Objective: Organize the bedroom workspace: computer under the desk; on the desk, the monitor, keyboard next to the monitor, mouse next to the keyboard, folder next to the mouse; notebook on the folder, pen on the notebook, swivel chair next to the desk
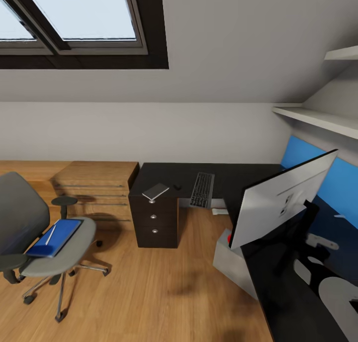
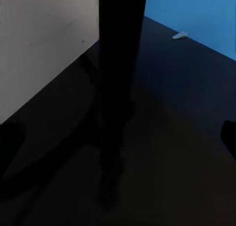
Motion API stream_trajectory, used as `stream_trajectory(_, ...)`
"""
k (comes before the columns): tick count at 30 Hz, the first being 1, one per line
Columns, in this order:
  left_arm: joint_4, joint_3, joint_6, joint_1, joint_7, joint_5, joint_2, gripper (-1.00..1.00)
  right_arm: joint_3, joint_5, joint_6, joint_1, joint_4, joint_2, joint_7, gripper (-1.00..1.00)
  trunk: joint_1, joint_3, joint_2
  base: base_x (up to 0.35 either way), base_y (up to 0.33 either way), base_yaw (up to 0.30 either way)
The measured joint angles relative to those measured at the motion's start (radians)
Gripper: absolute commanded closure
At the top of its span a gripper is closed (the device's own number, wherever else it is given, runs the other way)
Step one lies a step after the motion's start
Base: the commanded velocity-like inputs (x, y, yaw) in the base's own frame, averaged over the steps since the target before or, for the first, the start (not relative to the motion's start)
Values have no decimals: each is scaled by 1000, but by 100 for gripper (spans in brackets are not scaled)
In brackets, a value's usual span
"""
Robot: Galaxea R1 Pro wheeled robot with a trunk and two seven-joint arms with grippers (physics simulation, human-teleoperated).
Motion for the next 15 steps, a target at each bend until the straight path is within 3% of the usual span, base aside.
stream_trajectory(5,0,-2,0,0,-2,-1,-1,-100,0,19,-37,0,9,1,36,-100,0,0,0,221,0,0)
stream_trajectory(7,0,-4,0,0,-1,-1,-1,-100,0,25,-64,0,26,-1,77,-100,0,0,0,85,0,0)
stream_trajectory(15,0,-6,0,0,-1,-1,-2,-100,0,27,-76,0,36,-5,102,-100,0,0,0,43,0,0)
